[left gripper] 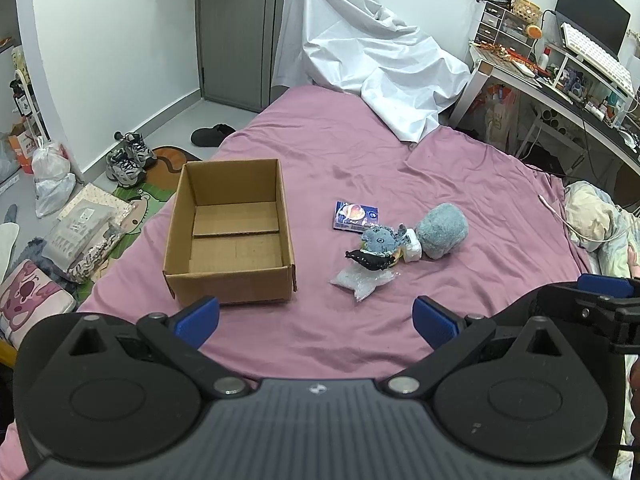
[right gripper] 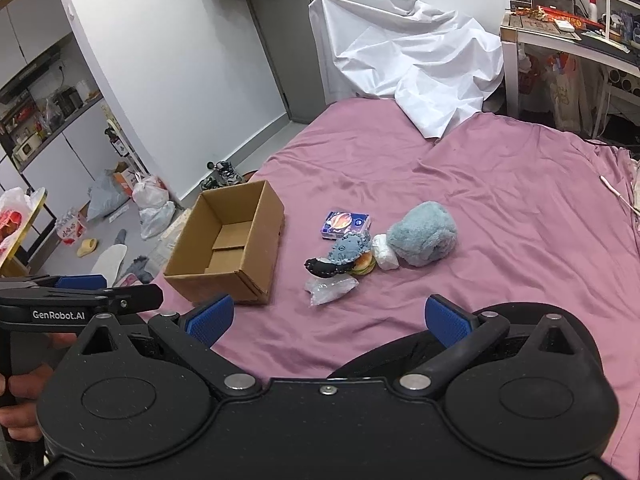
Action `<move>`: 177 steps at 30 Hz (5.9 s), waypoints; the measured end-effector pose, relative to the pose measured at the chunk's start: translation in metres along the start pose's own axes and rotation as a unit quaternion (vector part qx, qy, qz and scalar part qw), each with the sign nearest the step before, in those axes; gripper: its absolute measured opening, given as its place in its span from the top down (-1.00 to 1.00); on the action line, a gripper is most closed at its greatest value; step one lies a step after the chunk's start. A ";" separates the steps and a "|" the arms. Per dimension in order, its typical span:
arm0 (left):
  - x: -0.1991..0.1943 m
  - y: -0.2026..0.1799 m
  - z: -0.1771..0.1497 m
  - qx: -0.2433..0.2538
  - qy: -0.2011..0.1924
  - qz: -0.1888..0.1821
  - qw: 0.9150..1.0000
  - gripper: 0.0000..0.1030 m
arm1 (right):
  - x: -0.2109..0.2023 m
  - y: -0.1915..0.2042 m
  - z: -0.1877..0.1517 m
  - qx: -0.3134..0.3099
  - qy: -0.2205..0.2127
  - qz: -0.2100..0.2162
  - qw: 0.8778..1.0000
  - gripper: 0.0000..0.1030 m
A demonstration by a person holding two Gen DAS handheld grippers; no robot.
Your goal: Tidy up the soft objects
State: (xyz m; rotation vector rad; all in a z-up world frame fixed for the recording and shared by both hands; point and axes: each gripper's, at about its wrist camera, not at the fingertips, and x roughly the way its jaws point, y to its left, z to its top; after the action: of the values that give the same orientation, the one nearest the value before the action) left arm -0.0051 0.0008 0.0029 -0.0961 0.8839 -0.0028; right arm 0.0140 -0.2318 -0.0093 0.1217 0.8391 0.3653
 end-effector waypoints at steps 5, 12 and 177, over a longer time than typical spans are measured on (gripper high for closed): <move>0.002 -0.001 0.000 -0.001 0.001 -0.001 1.000 -0.98 | 0.000 0.002 0.000 0.001 -0.001 0.006 1.000 -1.00; 0.004 -0.003 -0.003 -0.001 -0.001 -0.003 1.000 -0.98 | 0.001 0.003 0.000 0.002 0.001 0.007 1.000 -1.00; 0.139 0.029 0.071 -0.167 -0.007 0.029 0.985 0.72 | 0.202 -0.031 0.082 0.144 -0.040 0.195 0.969 0.96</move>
State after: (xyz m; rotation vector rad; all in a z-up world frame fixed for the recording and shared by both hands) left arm 0.1364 0.0299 -0.0623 -0.3837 0.8664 0.2006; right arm 0.2063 -0.1841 -0.1049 0.5748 0.7838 0.6013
